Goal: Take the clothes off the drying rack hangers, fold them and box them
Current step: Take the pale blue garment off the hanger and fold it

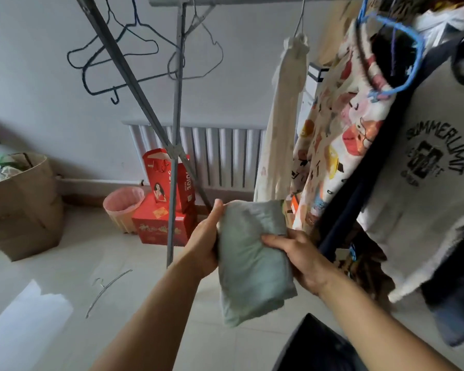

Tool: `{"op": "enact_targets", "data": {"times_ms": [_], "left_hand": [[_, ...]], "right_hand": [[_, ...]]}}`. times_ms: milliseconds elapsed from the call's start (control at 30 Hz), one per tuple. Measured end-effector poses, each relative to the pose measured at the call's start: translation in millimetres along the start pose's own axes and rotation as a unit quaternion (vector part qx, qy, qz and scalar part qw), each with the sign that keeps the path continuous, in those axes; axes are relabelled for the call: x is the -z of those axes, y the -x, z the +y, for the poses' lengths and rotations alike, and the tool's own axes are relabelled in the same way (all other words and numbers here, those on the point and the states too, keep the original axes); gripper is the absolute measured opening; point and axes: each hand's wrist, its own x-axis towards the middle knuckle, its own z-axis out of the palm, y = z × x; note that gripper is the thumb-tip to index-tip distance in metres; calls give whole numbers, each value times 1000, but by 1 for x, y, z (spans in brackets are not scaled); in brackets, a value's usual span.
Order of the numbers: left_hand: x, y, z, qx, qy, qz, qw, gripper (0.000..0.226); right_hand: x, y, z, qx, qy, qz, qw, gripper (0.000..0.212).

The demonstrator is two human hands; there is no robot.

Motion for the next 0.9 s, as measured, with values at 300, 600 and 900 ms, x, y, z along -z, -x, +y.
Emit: {"op": "enact_targets", "data": {"times_ms": [300,600,900], "left_hand": [[59,-128,-138,62,-26,35,997,62],[84,-223,-277,131,-44,-114,984,61],[107,-305,-406,171,-89,-130,973,64]], "right_hand": [[31,-97,138,47,-61,110,991,22],[106,-173,266,26,-91,198,976,25],[166,-218,394,-19,-91,258,962,24]]}}
